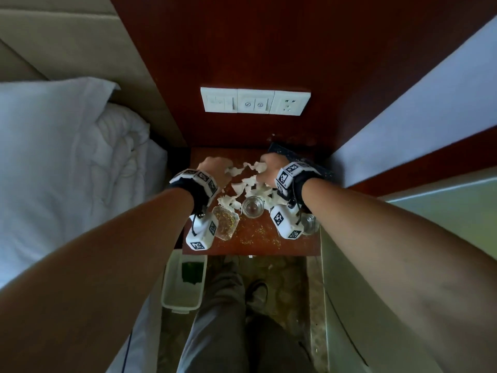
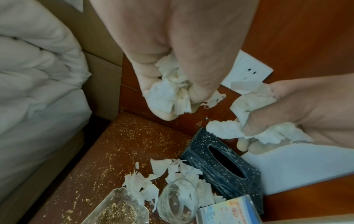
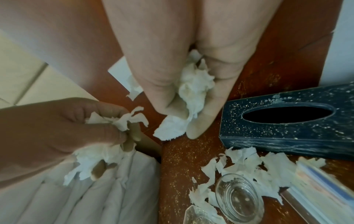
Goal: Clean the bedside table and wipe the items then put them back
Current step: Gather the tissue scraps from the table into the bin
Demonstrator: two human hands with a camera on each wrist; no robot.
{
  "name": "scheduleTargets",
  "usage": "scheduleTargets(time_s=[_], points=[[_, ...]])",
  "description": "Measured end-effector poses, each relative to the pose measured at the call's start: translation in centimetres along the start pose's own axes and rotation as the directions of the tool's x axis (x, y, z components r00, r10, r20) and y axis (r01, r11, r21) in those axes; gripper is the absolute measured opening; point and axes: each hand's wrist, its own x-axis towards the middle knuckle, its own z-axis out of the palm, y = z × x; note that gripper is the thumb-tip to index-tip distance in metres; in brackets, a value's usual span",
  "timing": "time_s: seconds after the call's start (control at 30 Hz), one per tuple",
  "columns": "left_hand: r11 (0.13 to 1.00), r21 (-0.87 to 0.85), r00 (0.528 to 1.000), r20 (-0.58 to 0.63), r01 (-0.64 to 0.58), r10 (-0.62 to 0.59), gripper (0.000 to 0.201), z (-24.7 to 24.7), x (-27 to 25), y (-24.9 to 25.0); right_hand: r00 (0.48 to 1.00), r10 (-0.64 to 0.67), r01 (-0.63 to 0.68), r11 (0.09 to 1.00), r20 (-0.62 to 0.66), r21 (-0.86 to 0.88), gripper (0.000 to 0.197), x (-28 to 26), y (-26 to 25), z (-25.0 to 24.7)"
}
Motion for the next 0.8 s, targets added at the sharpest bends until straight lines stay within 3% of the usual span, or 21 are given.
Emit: scheduleTargets(time_s=[0.07, 0.17, 0.27, 0.33, 0.4, 0.43, 0.53, 0.57, 0.63, 0.8], points=[[0.999, 0.038, 1.0, -0.027, -0.01, 0.011, 0.034, -0.7, -2.2, 1.4, 0.998, -0.02, 0.021, 1.0, -0.051, 0.012, 0.021, -2.3, 0.0, -0.8], [0.998, 0.063, 0.999, -0.042, -0.014, 0.016, 0.037, -1.5, -5.3, 3.5, 0.995, -0.033, 0.038, 0.998, -0.096, 0.051, 0.04, -6.0, 0.3, -2.2], [0.994, 0.1, 0.997, -0.059, -0.034, 0.04, 0.033, -2.3, -7.9, 5.7, 0.993, -0.017, 0.024, 0.998, -0.113, 0.064, 0.01, -9.4, 0.7, -3.3], [0.989, 0.139, 0.996, -0.057, -0.053, 0.061, 0.032, -2.9, -9.8, 7.5, 0.993, 0.012, -0.002, 0.996, -0.115, 0.084, 0.005, -12.0, 0.9, -3.8], [0.984, 0.159, 0.995, -0.051, -0.077, 0.086, 0.033, -3.3, -11.5, 9.4, 0.989, 0.053, -0.038, 0.993, -0.136, 0.11, 0.026, -14.4, 1.3, -4.0], [0.981, 0.167, 0.993, -0.047, -0.096, 0.106, 0.034, -3.3, -12.3, 10.3, 0.988, 0.062, -0.047, 0.993, -0.14, 0.11, 0.032, -15.8, 1.4, -4.1], [0.958, 0.205, 0.978, -0.006, -0.201, 0.206, 0.034, -3.5, -14.2, 12.5, 0.984, 0.114, -0.102, 0.991, -0.139, 0.087, 0.01, -19.4, 1.8, -4.6], [0.945, 0.219, 0.969, 0.01, -0.243, 0.247, 0.033, -3.5, -14.7, 13.2, 0.979, 0.136, -0.123, 0.988, -0.154, 0.089, 0.023, -20.4, 2.2, -4.6], [0.92, 0.248, 0.951, 0.032, -0.305, 0.307, 0.031, -3.5, -16.0, 14.7, 0.965, 0.181, -0.167, 0.982, -0.188, 0.087, 0.028, -22.8, 2.5, -4.7], [0.838, 0.293, 0.883, 0.061, -0.461, 0.465, 0.033, -2.6, -19.8, 16.8, 0.915, 0.299, -0.279, 0.954, -0.27, 0.11, 0.005, -28.8, 2.7, -3.4]])
